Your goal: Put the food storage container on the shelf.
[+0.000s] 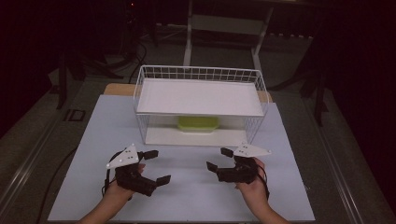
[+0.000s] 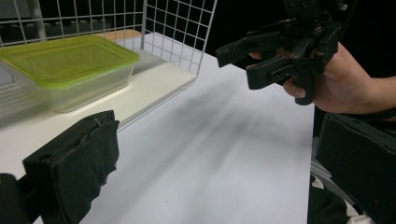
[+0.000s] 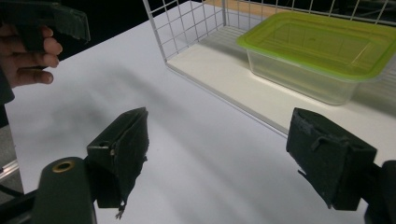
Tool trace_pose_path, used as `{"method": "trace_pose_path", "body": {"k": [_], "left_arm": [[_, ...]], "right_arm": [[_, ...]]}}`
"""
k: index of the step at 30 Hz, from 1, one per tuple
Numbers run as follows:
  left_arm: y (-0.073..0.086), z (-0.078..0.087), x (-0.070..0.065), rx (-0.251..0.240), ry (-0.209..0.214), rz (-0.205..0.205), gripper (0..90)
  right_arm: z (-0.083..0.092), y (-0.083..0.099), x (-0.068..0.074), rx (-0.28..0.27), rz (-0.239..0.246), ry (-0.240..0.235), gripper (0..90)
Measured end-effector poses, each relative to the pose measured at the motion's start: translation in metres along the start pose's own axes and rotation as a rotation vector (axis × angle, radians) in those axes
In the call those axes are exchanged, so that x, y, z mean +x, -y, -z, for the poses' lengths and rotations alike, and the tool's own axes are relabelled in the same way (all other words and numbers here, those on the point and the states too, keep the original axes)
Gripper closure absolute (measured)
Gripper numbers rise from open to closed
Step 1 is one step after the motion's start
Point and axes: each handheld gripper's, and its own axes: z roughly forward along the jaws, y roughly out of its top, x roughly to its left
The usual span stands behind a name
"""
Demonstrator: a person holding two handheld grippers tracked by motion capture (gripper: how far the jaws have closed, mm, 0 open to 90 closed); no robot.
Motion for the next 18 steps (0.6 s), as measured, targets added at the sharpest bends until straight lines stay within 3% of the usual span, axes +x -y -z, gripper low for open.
{"method": "trace_pose_path", "body": {"k": [8,18], "left_arm": [[0.011,0.003,-0.007,0.029,0.01,0.01,0.1],[0.02,0.002,-0.009,0.021,0.015,0.013,0.1]], "right_arm": [[0.014,0.007,0.0,0.009,0.019,-0.004,20.4],[0.026,0.017,0.003,0.016,0.062,-0.019,20.4]]}}
